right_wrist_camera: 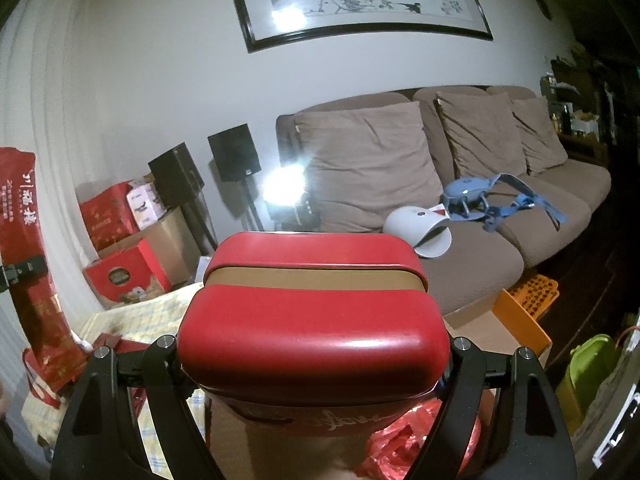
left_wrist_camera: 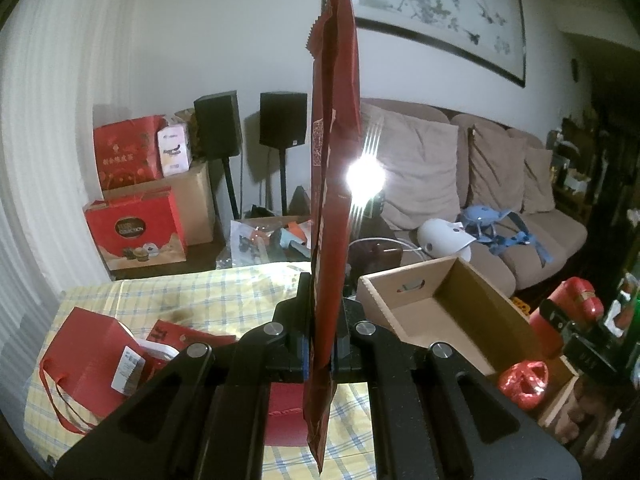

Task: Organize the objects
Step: 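Carry the red tin and tea packet together toward the cardboard box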

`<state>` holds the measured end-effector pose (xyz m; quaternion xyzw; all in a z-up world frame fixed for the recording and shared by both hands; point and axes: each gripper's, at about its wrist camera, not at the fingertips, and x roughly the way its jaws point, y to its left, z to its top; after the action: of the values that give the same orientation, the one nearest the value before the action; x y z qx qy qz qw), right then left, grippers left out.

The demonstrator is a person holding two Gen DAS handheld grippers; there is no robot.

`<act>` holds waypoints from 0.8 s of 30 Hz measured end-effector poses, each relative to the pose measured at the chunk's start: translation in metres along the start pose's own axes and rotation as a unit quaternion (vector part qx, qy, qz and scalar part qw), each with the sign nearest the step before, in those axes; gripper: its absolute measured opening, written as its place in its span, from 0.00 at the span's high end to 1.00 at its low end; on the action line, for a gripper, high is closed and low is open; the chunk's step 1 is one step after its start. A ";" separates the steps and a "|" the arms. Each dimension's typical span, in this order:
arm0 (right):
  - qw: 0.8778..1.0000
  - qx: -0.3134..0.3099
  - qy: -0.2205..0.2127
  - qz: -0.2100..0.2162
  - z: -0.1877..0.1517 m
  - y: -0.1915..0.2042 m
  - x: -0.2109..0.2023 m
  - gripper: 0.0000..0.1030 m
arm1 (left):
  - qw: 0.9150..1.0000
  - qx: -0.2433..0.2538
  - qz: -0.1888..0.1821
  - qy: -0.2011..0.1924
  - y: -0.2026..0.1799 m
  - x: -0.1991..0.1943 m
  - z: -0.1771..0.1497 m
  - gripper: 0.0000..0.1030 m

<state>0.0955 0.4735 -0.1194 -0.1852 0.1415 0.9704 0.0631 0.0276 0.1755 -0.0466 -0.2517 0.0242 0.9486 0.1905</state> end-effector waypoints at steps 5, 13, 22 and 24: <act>1.000 0.000 0.000 -0.001 0.001 -0.001 -0.001 0.20 | 1.000 0.008 -0.005 0.000 -0.008 -0.001 0.000 0.94; 1.000 0.004 -0.001 -0.007 0.003 -0.009 -0.002 0.20 | 1.000 0.013 -0.018 -0.005 -0.021 -0.002 0.002 0.94; 1.000 0.005 -0.004 -0.011 0.004 -0.013 -0.003 0.20 | 0.999 0.024 -0.037 -0.008 -0.040 -0.003 0.002 0.94; 1.000 0.006 -0.005 -0.013 0.005 -0.015 -0.003 0.20 | 0.999 0.027 -0.041 -0.008 -0.044 -0.003 0.002 0.94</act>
<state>0.0993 0.4887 -0.1172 -0.1823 0.1442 0.9695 0.0777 0.0456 0.2158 -0.0412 -0.2400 0.0376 0.9409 0.2359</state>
